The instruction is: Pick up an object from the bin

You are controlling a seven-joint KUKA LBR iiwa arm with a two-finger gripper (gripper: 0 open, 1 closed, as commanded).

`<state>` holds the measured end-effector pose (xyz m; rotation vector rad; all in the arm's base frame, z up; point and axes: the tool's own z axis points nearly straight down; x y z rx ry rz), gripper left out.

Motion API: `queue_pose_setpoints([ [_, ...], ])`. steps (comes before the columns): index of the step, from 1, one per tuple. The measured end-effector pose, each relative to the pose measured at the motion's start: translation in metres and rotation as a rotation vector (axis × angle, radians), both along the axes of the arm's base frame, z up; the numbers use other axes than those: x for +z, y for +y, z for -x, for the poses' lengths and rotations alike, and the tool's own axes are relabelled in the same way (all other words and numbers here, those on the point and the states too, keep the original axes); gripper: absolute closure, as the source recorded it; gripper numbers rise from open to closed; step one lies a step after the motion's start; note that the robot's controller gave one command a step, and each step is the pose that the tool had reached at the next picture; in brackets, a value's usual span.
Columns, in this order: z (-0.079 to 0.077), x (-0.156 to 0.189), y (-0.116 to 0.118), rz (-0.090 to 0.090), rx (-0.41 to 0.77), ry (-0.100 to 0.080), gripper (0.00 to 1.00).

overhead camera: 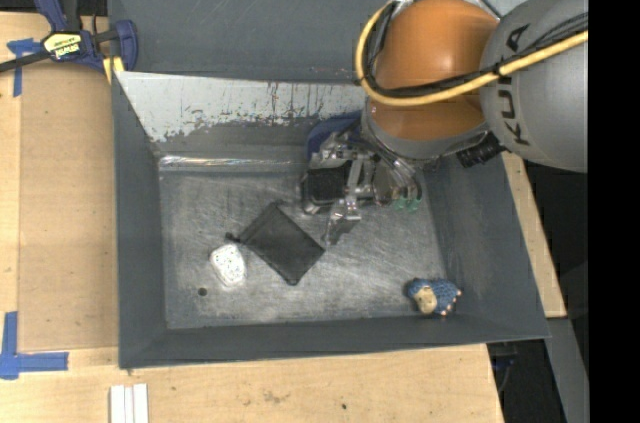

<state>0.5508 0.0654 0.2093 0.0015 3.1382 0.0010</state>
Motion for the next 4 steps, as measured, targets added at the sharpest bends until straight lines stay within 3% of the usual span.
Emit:
queue_pose_setpoints([
  [1,-0.004,-0.108,0.029,0.001,0.299,0.006,0.0],
  [2,-0.021,-0.136,0.032,0.0,0.063,0.002,0.0],
  [3,-0.027,-0.131,0.033,-0.004,0.06,-0.023,1.0],
  [4,-0.007,0.021,0.045,0.0,0.269,-0.008,1.0],
])
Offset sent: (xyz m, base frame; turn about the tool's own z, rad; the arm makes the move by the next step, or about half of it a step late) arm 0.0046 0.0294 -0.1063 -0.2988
